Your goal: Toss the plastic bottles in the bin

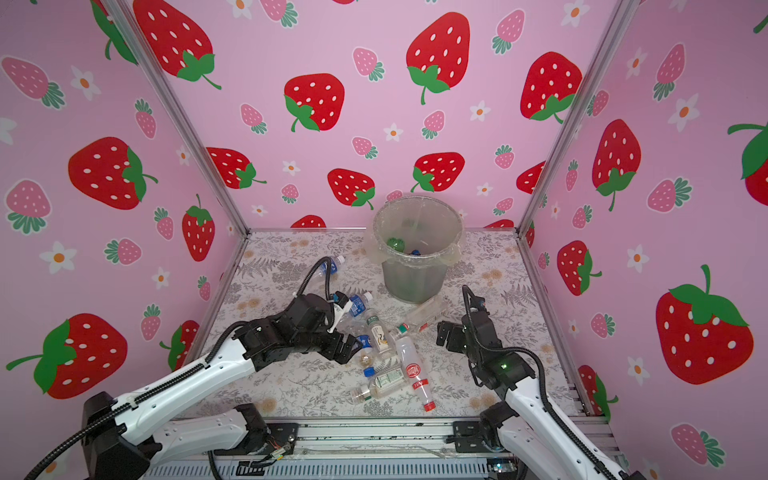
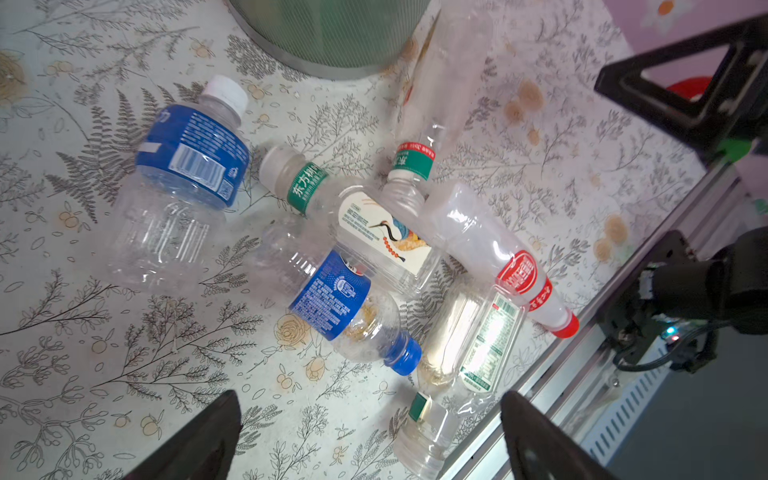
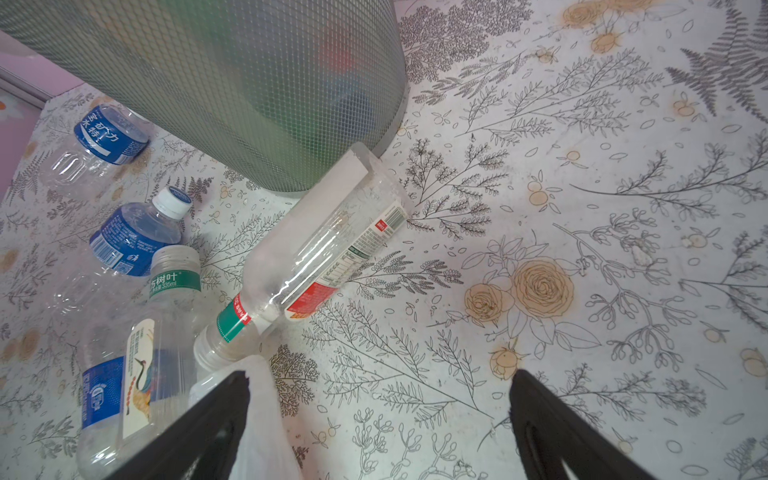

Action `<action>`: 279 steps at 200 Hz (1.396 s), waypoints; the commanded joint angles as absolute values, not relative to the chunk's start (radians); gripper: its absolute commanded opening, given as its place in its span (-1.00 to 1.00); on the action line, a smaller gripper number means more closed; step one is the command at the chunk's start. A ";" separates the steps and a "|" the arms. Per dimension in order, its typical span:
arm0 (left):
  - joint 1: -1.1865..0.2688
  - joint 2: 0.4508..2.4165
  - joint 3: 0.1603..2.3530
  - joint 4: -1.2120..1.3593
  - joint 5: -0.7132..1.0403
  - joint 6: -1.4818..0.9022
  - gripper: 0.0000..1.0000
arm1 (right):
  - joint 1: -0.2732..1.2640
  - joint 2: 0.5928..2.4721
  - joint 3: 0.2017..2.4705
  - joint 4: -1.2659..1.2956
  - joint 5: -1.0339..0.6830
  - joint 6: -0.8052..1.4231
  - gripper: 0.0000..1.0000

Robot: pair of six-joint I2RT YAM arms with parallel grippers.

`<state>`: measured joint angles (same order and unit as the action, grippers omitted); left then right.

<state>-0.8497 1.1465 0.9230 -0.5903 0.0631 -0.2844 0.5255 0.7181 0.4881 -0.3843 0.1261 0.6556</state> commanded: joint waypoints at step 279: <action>-1.258 1.613 1.109 -0.593 -0.312 -0.272 0.97 | 0.449 0.595 0.420 -0.351 -0.015 0.681 0.99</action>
<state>-1.2541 1.6112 1.0893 -0.5701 -0.2943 -0.2611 0.4549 0.6128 0.4297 -0.3553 -0.0082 0.6697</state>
